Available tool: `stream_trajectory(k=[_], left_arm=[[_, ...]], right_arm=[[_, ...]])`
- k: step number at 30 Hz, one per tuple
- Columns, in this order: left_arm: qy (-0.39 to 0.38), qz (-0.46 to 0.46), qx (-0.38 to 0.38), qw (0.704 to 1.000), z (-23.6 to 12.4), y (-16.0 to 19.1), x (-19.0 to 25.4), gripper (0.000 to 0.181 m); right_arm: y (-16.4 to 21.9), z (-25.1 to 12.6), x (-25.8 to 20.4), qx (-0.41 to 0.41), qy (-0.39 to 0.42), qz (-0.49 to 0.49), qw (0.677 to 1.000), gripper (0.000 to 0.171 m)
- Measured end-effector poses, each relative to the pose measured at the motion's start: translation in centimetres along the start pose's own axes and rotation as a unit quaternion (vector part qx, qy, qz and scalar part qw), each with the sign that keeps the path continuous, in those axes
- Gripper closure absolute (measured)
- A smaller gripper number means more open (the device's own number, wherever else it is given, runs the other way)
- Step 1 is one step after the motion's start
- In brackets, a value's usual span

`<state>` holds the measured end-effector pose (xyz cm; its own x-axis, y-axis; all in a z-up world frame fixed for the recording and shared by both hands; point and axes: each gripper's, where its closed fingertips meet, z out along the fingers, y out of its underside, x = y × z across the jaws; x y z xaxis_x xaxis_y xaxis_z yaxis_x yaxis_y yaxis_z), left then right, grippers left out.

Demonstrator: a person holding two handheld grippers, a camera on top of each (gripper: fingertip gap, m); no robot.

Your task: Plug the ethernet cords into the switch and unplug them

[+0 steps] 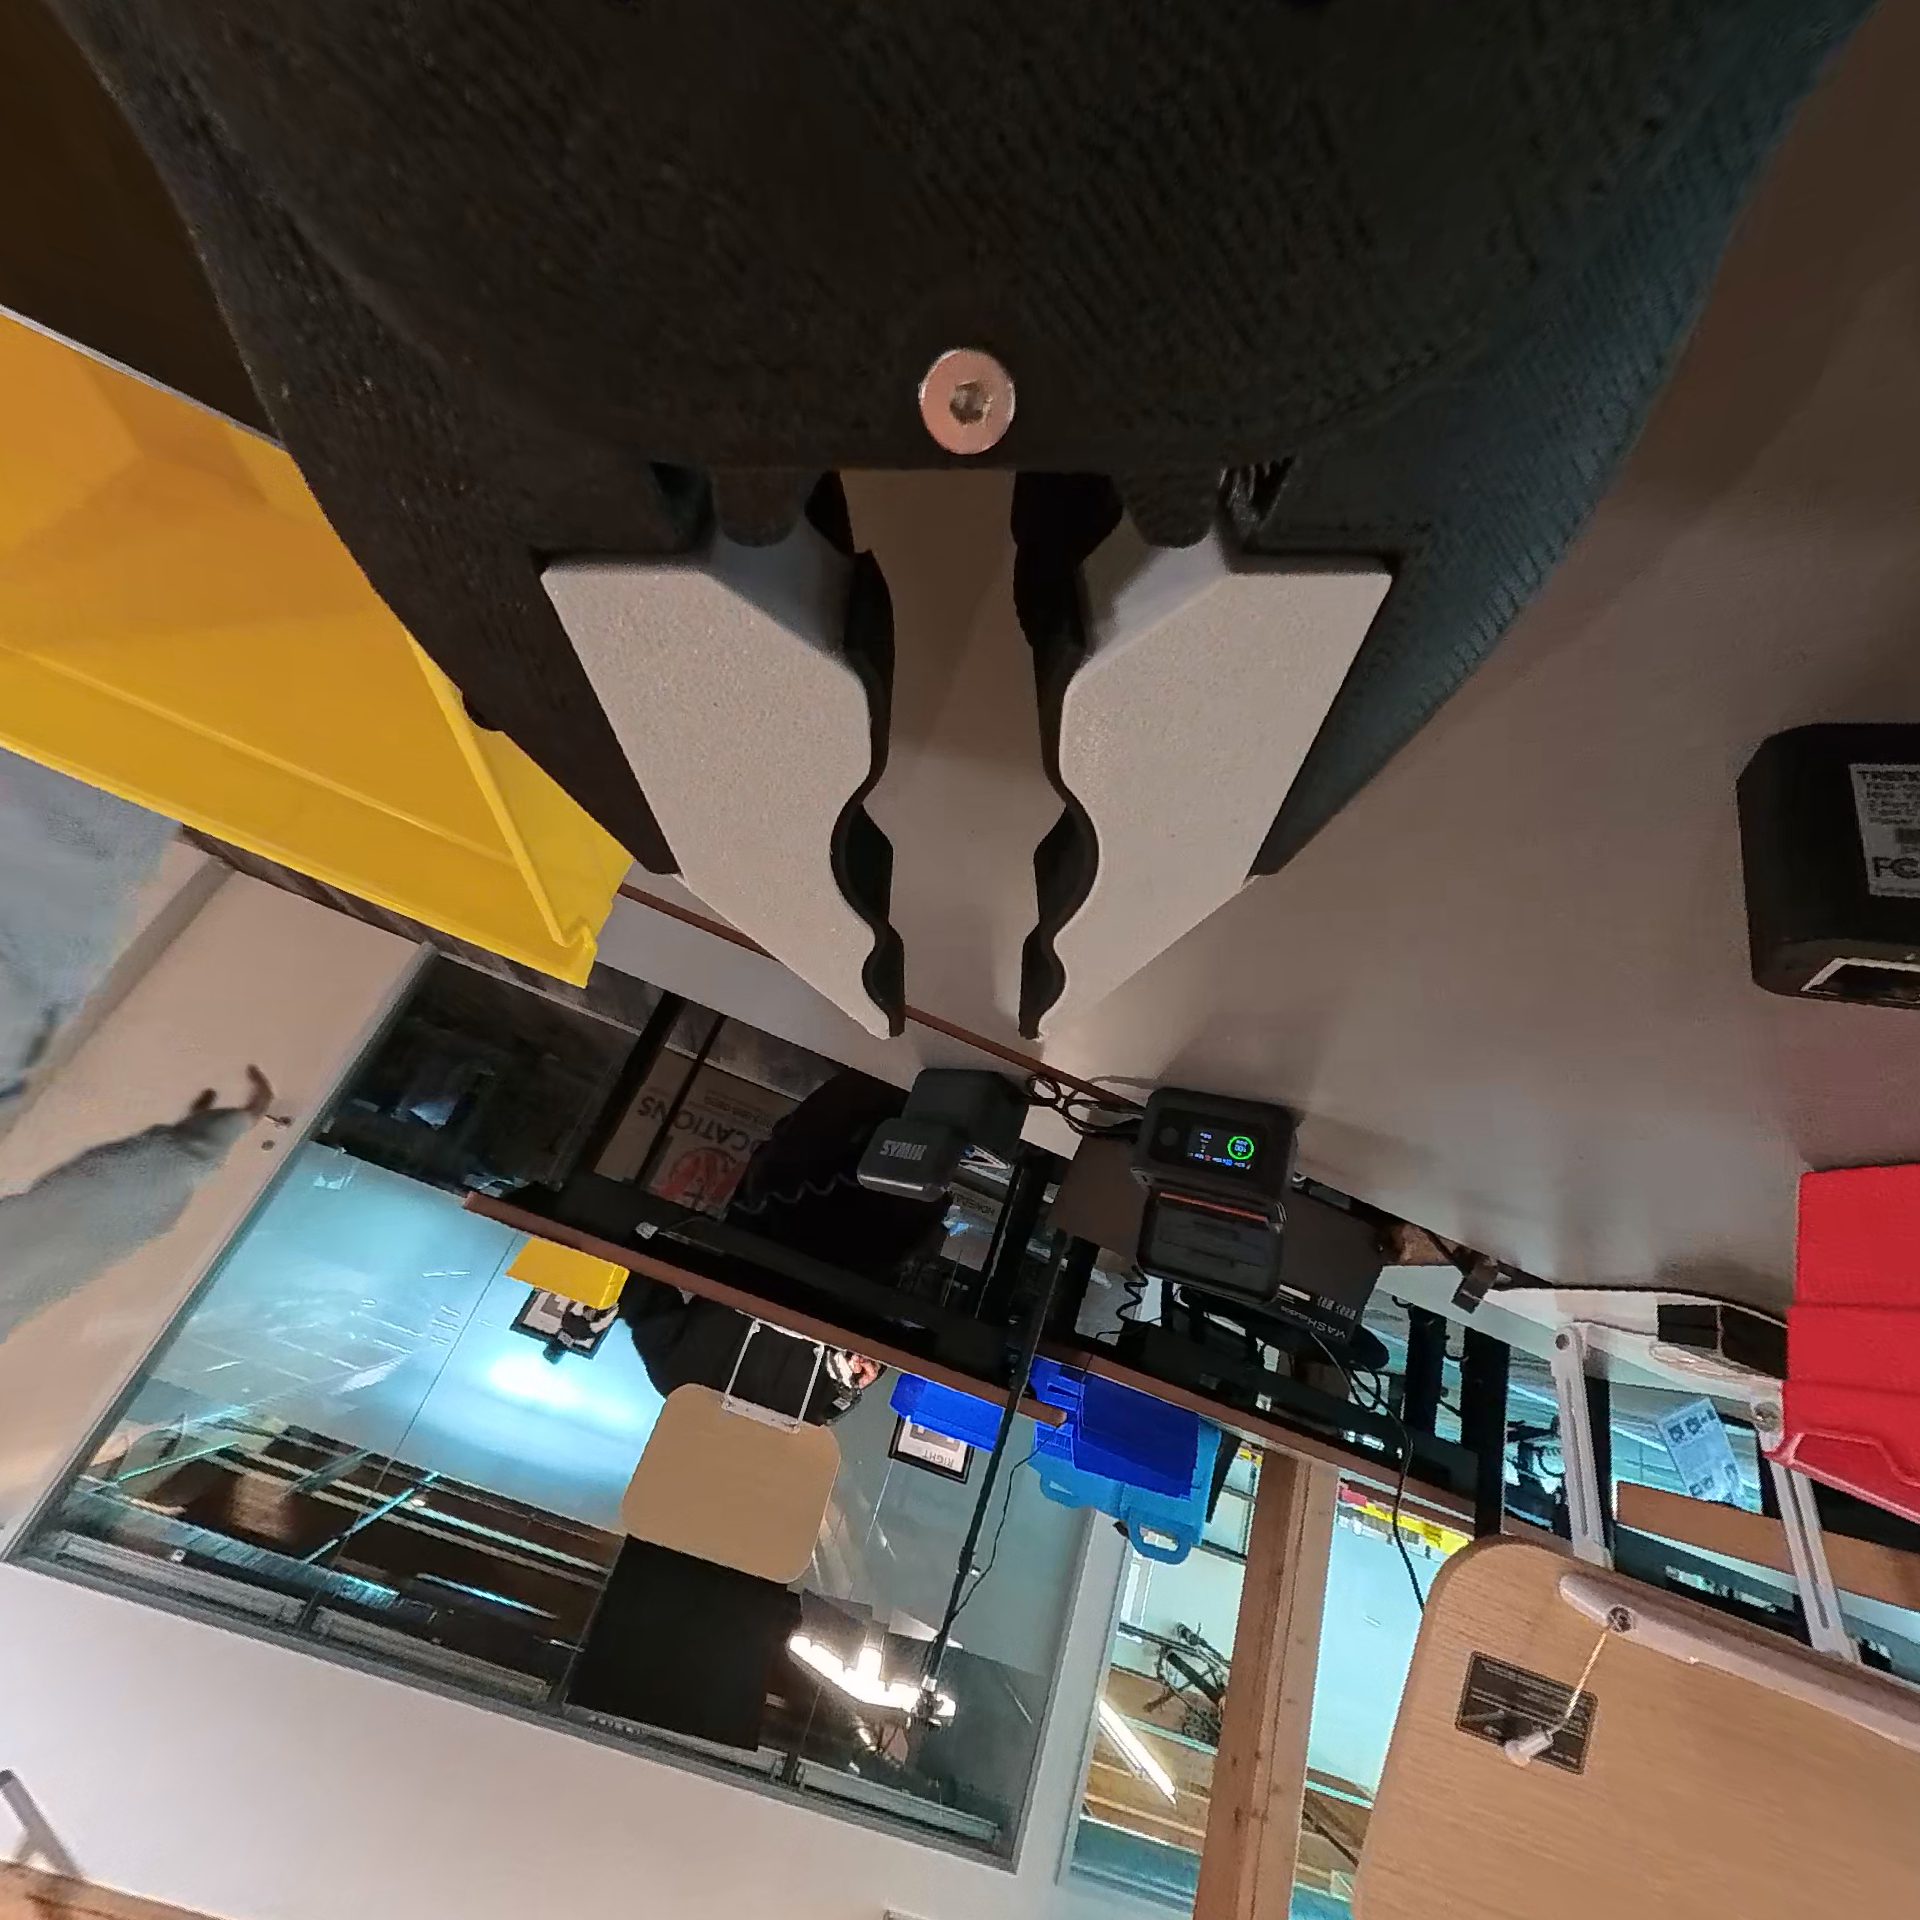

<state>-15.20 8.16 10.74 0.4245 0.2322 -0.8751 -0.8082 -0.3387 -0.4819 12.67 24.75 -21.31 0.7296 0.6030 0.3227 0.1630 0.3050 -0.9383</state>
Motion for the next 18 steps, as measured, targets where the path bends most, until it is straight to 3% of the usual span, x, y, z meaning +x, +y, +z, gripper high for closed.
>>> stream_trajectory(k=[5, 12, 13, 16, 18], left_arm=[[0.128, -0.029, 0.044, 0.990, 4.8, -2.8, 10.0, 0.179], [0.306, -0.049, -0.051, 0.949, 8.1, 2.0, 29.0, 0.179], [0.334, -0.061, -0.068, 0.938, 7.8, 2.7, 31.2, 0.171], [0.411, -0.116, -0.119, 0.896, 6.2, 4.4, 35.8, 0.107], [0.450, -0.160, -0.131, 0.869, 4.9, 4.6, 36.6, 0.084]], right_arm=[[0.0, 0.0, 0.0, -0.001, 0.000, 0.001, 1.000, 0.150], [0.1, 0.1, -0.1, -0.002, -0.002, 0.001, 1.000, 0.150], [0.1, 0.1, -0.1, -0.003, -0.002, 0.001, 1.000, 0.150], [0.1, 0.1, -0.1, -0.003, -0.003, 0.001, 1.000, 0.150], [0.1, 0.1, -0.2, -0.003, -0.003, 0.000, 1.000, 0.150]])
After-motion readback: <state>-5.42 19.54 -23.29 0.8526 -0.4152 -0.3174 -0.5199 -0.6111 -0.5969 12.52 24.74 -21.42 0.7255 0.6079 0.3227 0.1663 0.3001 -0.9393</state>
